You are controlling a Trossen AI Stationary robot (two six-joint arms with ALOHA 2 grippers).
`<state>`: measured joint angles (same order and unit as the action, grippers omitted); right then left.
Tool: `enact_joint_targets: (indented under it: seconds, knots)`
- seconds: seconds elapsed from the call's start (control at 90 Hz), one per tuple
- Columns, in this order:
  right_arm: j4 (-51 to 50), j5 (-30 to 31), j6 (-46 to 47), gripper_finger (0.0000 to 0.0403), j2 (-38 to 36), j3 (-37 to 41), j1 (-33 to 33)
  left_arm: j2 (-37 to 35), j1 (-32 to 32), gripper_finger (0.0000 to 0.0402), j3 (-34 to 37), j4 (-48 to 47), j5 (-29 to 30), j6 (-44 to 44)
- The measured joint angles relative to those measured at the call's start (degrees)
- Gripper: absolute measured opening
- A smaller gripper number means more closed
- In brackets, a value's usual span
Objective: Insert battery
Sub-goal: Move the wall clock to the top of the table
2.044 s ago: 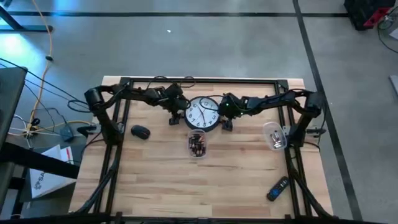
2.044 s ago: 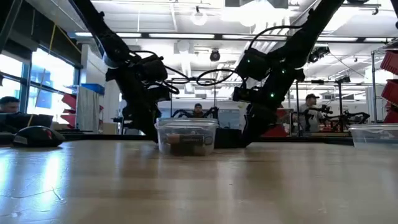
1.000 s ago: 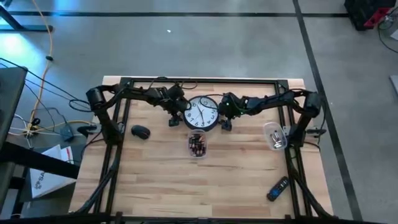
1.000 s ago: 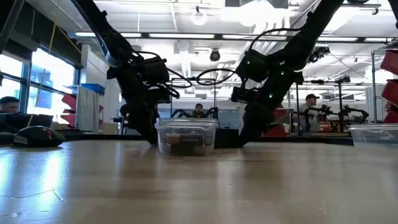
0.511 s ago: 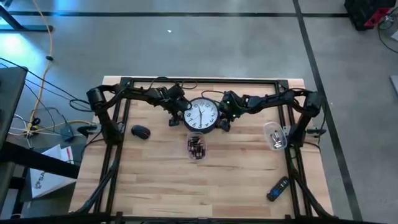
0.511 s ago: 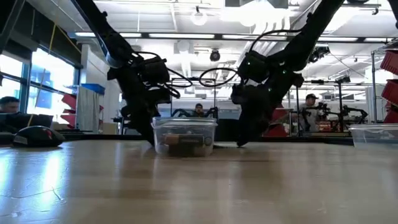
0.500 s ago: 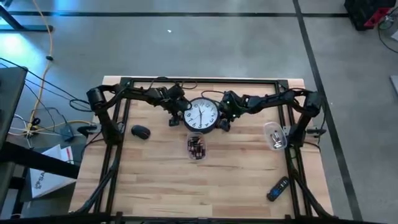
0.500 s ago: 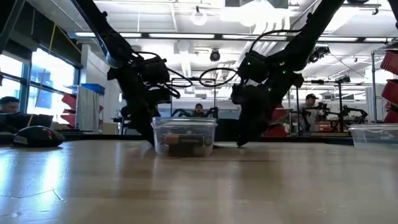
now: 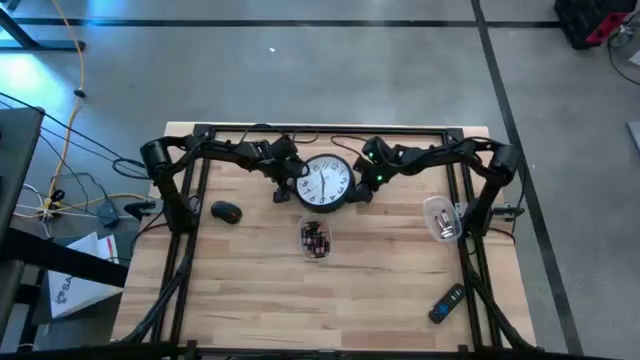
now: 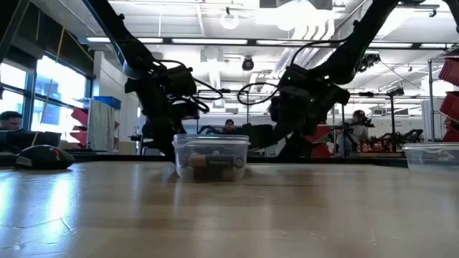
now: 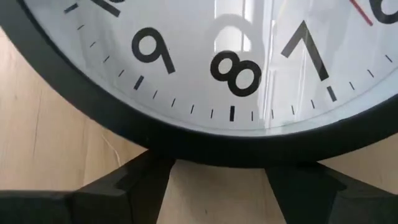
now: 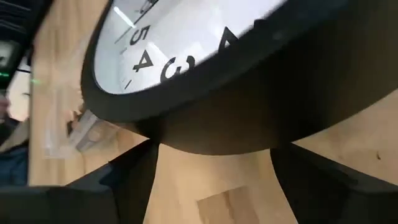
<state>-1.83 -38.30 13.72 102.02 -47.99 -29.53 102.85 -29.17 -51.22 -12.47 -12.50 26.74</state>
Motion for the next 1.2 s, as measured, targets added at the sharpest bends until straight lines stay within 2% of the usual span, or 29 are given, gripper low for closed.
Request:
enact_joint_targets:
  seconds: [0.178,0.322,0.5,0.756,0.989,1.2]
  knots:
    - [2.19,-3.44,1.60,0.0282,0.81,-0.11,-0.12,0.01,-0.01,0.0239,-0.02,0.25,0.01,1.18]
    - [6.47,-7.16,4.92,0.0282,5.47,-0.02,-0.12,0.02,-0.07,0.0239,-0.02,0.34,-0.22,1.48]
    - [15.14,-13.56,12.76,0.0282,9.09,-0.11,0.14,-0.03,-0.07,0.0239,0.89,0.88,-0.29,1.88]
    - [16.25,-14.25,19.72,0.0282,6.84,0.13,0.15,-0.17,-0.57,0.0239,3.13,2.39,-0.54,1.42]
    - [16.06,-16.15,30.21,0.0282,6.73,0.11,-0.49,-0.17,-0.58,0.0239,3.19,2.20,-0.47,1.36]
    - [14.29,-15.52,31.64,0.0282,6.73,0.11,-0.45,-0.17,-0.83,0.0239,3.23,2.27,-0.49,1.47]
